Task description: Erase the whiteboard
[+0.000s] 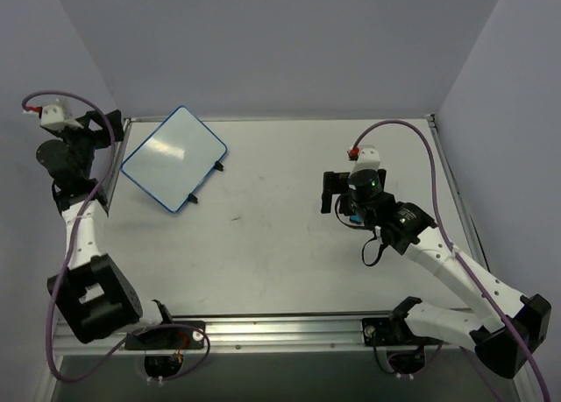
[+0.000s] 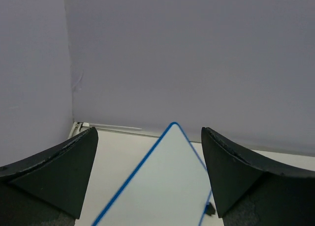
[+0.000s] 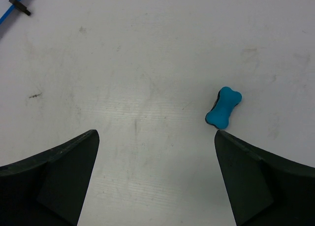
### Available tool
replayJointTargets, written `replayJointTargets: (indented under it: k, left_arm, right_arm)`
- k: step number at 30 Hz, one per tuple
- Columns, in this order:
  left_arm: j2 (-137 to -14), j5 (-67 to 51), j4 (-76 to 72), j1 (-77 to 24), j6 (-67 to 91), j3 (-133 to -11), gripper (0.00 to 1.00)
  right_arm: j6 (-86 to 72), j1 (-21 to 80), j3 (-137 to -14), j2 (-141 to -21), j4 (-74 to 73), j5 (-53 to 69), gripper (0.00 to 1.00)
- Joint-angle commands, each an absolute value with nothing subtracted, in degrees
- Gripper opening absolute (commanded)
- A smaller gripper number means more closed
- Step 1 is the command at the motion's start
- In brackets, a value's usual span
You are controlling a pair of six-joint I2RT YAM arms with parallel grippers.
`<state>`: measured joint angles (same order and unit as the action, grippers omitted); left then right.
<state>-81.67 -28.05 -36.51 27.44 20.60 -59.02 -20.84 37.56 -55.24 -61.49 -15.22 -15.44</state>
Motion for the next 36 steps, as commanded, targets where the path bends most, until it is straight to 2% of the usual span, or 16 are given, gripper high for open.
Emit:
replayJointTargets:
  k: [1,5,9,13,17,20,29,36]
  left_arm:
    - [-68.75,-4.86,-8.74,18.13,14.32,-63.62,0.94]
    - [-59.53,6.92,11.37,4.53,14.50,-65.48,0.94]
    - [-51.43,16.75,20.38,-6.38,14.15,-62.76,0.94]
    - [-43.52,18.45,28.11,-12.29,13.45,-59.68,0.94]
    - [-35.10,17.75,35.58,-13.10,7.76,-57.40,0.94]
    - [-29.73,22.56,39.01,-13.10,3.87,-55.73,0.94]
    - [-13.74,20.13,38.77,-13.18,4.40,-49.58,0.94]
    - [-11.08,23.03,35.60,-15.82,4.22,-46.06,0.94]
  right_arm:
    - [-20.65,37.88,-56.69,-58.89,-14.59,-21.43,1.00]
    - [-22.41,38.06,-58.09,-55.65,-16.34,-26.36,1.00]
    - [-22.33,38.14,-60.02,-52.48,-19.07,-30.14,1.00]
    - [-21.36,38.14,-63.97,-51.24,-24.51,-36.37,1.00]
    - [-21.10,38.14,-68.28,-50.72,-31.27,-46.90,1.00]
    - [-20.39,38.14,-68.21,-48.35,-32.95,-50.35,1.00]
    - [-18.81,38.14,-66.80,-38.95,-34.72,-44.21,1.00]
    - [-19.25,38.14,-63.73,-38.15,-34.72,-46.23,1.00]
